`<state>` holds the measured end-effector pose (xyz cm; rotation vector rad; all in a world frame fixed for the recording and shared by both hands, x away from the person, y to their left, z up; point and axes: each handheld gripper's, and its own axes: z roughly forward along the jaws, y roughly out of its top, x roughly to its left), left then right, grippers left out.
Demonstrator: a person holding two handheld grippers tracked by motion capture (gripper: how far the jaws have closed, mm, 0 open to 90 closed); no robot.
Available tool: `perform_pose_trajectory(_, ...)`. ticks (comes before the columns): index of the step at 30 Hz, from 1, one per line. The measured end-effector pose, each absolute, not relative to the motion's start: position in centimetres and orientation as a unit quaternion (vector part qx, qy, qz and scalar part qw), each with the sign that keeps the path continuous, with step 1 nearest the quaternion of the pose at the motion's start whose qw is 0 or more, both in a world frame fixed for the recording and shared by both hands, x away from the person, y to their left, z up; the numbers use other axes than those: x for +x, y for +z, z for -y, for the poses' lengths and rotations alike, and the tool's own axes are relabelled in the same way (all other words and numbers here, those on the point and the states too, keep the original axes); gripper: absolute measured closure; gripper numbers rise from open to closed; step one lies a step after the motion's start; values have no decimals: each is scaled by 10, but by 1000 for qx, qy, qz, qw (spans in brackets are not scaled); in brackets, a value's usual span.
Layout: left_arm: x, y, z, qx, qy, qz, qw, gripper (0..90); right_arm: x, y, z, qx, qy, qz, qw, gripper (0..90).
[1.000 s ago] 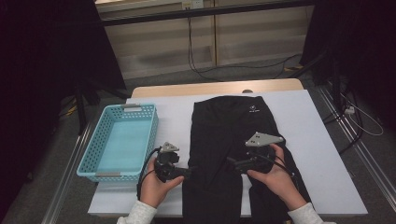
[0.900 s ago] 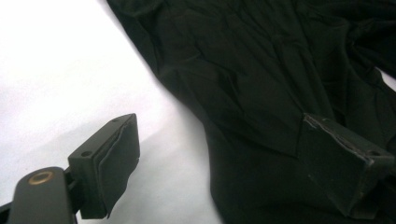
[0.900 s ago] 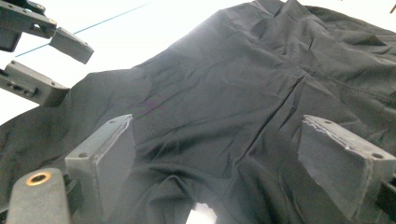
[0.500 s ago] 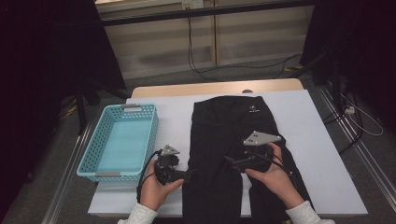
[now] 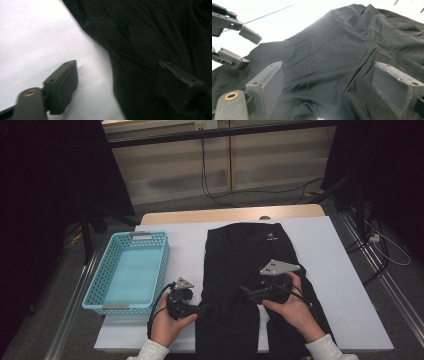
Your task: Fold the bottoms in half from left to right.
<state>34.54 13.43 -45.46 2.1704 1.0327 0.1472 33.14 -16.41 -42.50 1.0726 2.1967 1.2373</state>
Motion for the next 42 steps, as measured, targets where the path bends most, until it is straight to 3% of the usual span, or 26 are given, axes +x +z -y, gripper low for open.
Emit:
perform_pose_trajectory(8, 343, -452, -131, 841, 40, -403, 358, 416, 331, -425, 167, 384, 443, -785, 199, 108)
perform_pose_trajectory(17, 340, -451, -126, 844, 28, -404, 352, 581, 331, -425, 167, 385, 442, -785, 199, 108)
perform_pose_trajectory(18, 339, -451, -124, 843, 24, -406, 351, 652, 331, -426, 166, 384, 439, -787, 199, 109)
perform_pose_trajectory(26, 338, -452, -121, 837, 18, -425, 345, 851, 331, -426, 166, 383, 440, -787, 200, 111)
perform_pose_trajectory(42, 337, -435, -123, 819, 1, -421, 390, 888, 339, -432, 157, 383, 424, -795, 203, 112)
